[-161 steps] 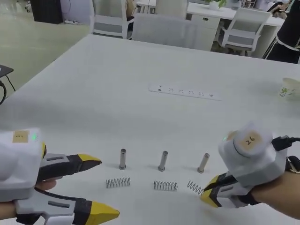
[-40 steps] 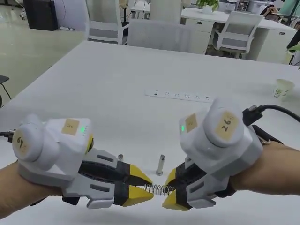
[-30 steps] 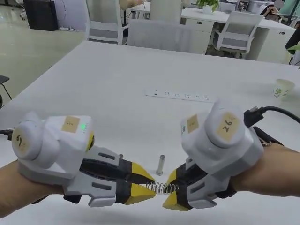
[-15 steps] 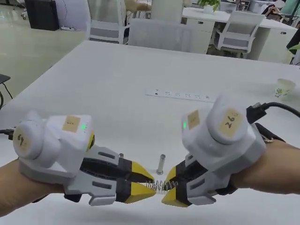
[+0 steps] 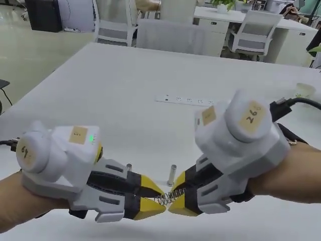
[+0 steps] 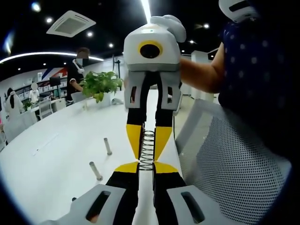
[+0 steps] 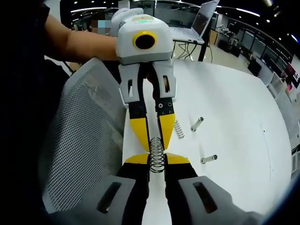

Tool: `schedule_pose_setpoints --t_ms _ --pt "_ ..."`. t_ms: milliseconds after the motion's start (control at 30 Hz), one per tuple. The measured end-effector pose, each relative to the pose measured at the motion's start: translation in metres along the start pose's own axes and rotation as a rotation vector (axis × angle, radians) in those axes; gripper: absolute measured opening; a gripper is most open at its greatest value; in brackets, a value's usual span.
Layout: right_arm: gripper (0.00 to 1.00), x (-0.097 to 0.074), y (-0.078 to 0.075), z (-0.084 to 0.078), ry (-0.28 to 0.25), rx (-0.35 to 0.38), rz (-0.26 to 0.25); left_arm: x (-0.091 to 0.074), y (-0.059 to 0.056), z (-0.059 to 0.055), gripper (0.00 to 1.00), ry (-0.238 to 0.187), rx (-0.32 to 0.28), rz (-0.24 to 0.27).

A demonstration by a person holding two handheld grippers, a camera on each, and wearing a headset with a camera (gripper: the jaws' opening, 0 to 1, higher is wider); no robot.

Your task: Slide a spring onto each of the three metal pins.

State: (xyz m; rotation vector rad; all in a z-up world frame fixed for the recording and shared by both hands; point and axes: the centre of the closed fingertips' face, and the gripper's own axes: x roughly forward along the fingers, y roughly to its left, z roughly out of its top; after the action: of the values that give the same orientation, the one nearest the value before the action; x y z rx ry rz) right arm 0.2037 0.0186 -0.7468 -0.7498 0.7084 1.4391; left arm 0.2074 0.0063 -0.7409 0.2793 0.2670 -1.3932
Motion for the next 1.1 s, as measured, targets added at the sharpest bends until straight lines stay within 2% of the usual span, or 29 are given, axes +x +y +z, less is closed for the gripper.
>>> schedule_pose_setpoints --t_ms 367,967,1100 --pt "0.09 0.001 0.003 0.014 -0.02 0.013 0.011 0.001 -0.002 -0.002 0.03 -0.002 -0.003 -0.005" --pt "0.09 0.001 0.004 0.014 0.009 -0.003 0.007 0.002 -0.002 -0.003 0.03 -0.003 -0.004 -0.004" --pt "0.09 -0.001 0.002 0.015 0.009 -0.008 0.003 0.002 -0.003 -0.004 0.09 0.003 -0.015 -0.006"
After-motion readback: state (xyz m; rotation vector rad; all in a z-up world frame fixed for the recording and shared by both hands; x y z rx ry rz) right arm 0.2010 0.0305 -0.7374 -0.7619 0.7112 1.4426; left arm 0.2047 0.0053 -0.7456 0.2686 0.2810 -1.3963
